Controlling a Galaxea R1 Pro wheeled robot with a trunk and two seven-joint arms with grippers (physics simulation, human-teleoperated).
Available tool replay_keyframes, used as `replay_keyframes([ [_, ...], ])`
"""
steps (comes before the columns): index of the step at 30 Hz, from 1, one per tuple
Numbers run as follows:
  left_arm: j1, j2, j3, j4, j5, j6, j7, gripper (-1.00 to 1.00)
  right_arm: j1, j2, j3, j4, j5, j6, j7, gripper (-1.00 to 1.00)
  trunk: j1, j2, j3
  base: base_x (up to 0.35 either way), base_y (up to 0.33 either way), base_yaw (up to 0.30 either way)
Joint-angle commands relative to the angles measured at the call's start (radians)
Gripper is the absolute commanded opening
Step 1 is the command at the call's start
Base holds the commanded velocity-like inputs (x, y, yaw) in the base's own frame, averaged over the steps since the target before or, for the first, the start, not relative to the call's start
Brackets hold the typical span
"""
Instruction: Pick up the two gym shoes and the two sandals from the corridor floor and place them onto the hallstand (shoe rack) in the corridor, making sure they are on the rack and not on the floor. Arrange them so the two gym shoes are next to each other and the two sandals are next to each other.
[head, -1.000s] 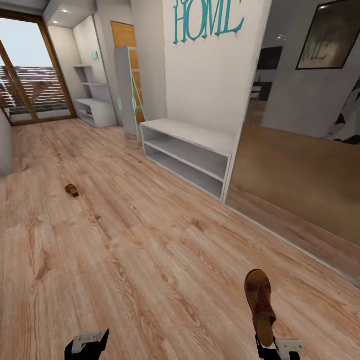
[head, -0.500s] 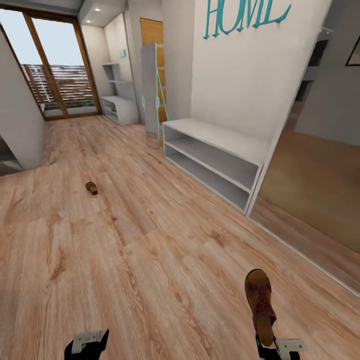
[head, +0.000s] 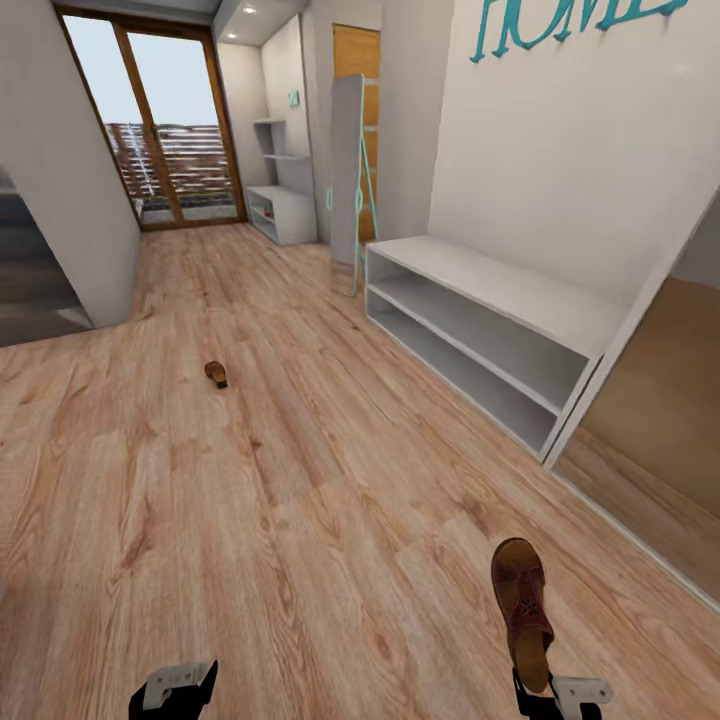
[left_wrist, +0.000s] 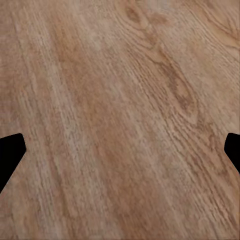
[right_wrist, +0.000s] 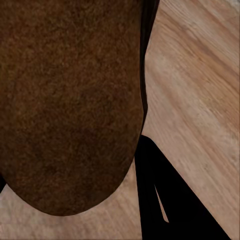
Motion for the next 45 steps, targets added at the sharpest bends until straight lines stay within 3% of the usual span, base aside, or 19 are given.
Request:
replay_keyframes([
  [1,-0.001,-0.001,0.008,0.007,-0.003,-0.002,-0.009,1.00,-0.001,0.000,-0.008,0.000,0.006,-0.003,0.001,-1.00,0.000,0.000,-0.002,0.339,0.000,0.230],
  [45,-0.001,-0.002,0.009,0.021,-0.004,-0.002,-0.009,1.00,-0.001,0.007,-0.005,0.000,0.008,-0.001,0.001,-1.00,0.000,0.000,-0.022,0.339,0.000,0.266],
])
